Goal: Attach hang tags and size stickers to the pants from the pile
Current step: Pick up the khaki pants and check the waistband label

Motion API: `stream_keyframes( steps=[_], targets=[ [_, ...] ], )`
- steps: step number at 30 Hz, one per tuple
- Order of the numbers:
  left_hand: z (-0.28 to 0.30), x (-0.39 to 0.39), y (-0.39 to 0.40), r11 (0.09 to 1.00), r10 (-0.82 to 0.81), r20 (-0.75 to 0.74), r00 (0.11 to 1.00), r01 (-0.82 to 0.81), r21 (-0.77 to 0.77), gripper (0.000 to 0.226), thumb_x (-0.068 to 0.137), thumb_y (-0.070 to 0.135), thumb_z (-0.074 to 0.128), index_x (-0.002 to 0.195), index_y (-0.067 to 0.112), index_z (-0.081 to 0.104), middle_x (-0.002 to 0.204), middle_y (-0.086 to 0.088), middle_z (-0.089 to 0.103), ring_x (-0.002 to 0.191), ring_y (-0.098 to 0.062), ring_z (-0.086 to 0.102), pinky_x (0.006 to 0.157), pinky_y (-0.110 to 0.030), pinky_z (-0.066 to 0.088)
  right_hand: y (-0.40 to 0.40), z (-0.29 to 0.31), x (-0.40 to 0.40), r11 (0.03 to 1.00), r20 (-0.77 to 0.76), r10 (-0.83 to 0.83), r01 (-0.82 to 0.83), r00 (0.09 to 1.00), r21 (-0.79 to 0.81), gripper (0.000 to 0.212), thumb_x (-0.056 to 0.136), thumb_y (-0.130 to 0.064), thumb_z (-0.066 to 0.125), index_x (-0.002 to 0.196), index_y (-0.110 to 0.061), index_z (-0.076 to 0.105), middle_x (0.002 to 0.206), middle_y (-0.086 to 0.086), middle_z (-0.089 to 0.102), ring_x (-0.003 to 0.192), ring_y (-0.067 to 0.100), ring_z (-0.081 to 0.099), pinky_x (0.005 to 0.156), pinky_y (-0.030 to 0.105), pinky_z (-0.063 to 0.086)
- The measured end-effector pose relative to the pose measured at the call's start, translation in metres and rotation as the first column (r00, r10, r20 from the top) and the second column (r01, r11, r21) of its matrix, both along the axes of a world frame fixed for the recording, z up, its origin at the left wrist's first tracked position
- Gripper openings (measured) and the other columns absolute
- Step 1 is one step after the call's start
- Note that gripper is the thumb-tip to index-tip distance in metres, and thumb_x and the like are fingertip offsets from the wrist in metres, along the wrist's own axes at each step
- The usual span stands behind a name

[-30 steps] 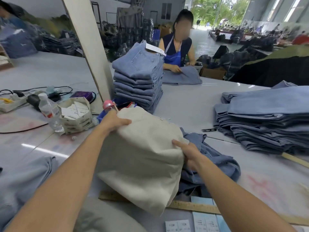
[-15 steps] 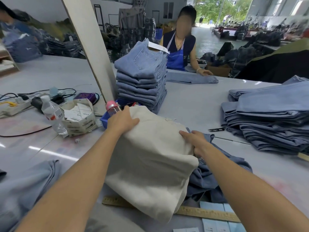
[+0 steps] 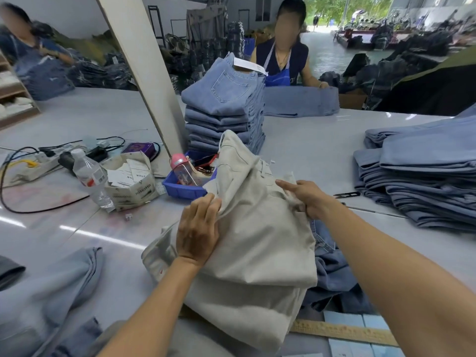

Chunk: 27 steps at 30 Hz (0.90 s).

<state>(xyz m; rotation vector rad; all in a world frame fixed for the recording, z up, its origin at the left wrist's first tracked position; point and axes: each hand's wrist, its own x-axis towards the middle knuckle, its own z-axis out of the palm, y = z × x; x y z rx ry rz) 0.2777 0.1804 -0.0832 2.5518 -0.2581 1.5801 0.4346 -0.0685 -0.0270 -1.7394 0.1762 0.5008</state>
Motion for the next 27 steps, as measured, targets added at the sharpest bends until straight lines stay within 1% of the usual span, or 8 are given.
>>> stream_keyframes(
  steps=[4,8,10,15,18,20,24,27],
  targets=[
    [-0.017,-0.005,0.001,0.999,-0.04,0.015,0.999,0.04,0.011,0.021,0.1,0.005,0.046,0.119,0.008,0.055,0.129,-0.015,0.054,0.108,-0.034,0.054,0.088,-0.042,0.044,0.001,0.007,-0.001,0.993,-0.051,0.042,-0.036,0.998,0.111,0.067,0.044,-0.048,0.096,0.095,-0.01,0.073,0.067,0.0,0.071,0.049,0.014,0.061,0.044,0.022,0.044],
    [-0.03,-0.008,0.005,0.997,0.037,-0.031,0.999,-0.038,-0.061,0.024,0.1,0.006,0.044,0.122,0.008,0.053,0.13,-0.015,0.054,0.104,-0.035,0.054,0.084,-0.045,0.045,0.003,0.012,-0.009,0.946,0.098,0.168,-0.188,0.981,0.265,0.052,0.069,-0.011,0.088,0.116,-0.002,0.07,0.103,0.014,0.077,0.088,0.024,0.076,0.069,0.03,0.061],
    [-0.028,-0.008,0.001,0.988,0.095,-0.087,0.992,-0.105,-0.114,0.03,0.094,0.005,0.047,0.123,0.007,0.052,0.127,-0.017,0.059,0.099,-0.036,0.055,0.08,-0.046,0.045,0.003,0.011,-0.012,0.95,0.218,0.147,-0.199,0.965,0.24,0.031,0.079,0.001,0.08,0.108,-0.005,0.071,0.099,0.01,0.078,0.088,0.021,0.075,0.071,0.027,0.06],
    [0.009,-0.012,-0.004,0.91,0.111,-0.329,0.938,-0.229,-0.345,0.037,0.089,-0.002,0.068,0.122,0.007,0.053,0.107,-0.023,0.064,0.086,-0.043,0.063,0.07,-0.053,0.054,-0.01,0.003,-0.017,0.97,0.213,-0.018,-0.034,0.977,0.24,0.022,0.093,-0.018,0.073,0.114,-0.014,0.072,0.099,0.005,0.077,0.084,0.021,0.067,0.066,0.028,0.052],
    [0.049,-0.001,0.014,0.881,0.136,-0.388,0.912,-0.29,-0.374,0.027,0.099,0.009,0.057,0.125,0.011,0.053,0.107,-0.025,0.065,0.089,-0.048,0.064,0.068,-0.056,0.051,-0.059,-0.016,-0.02,0.979,0.261,-0.118,0.156,0.958,-0.131,0.037,0.1,-0.036,0.062,0.129,-0.013,0.063,0.117,0.008,0.066,0.097,0.021,0.061,0.081,0.032,0.05],
    [0.069,0.016,0.033,0.809,0.155,-0.509,0.847,-0.405,-0.427,0.027,0.1,0.019,0.051,0.127,0.018,0.046,0.108,-0.026,0.065,0.093,-0.05,0.062,0.073,-0.054,0.049,-0.104,-0.036,-0.032,0.894,0.287,-0.122,0.231,0.95,-0.385,0.043,0.098,-0.031,0.063,0.134,-0.009,0.057,0.118,0.012,0.062,0.104,0.028,0.06,0.09,0.04,0.049],
    [0.077,0.034,0.037,0.709,0.097,-0.784,0.613,-0.596,-0.378,0.042,0.096,0.017,0.048,0.137,0.012,0.045,0.135,-0.029,0.053,0.122,-0.049,0.05,0.103,-0.056,0.042,-0.15,-0.07,-0.067,0.905,0.15,-0.099,0.152,0.984,-0.397,0.033,0.094,-0.024,0.071,0.119,-0.002,0.066,0.12,0.016,0.069,0.098,0.023,0.061,0.095,0.043,0.051],
    [0.077,0.029,-0.005,0.819,0.326,-0.561,0.761,-0.524,-0.234,0.062,0.082,0.001,0.054,0.142,0.013,0.045,0.144,-0.025,0.043,0.129,-0.047,0.042,0.107,-0.06,0.033,-0.149,-0.074,-0.073,0.899,0.185,0.03,0.054,0.982,-0.435,0.045,0.091,-0.027,0.076,0.128,-0.004,0.064,0.123,0.01,0.067,0.11,0.025,0.062,0.098,0.041,0.05]
  ],
)
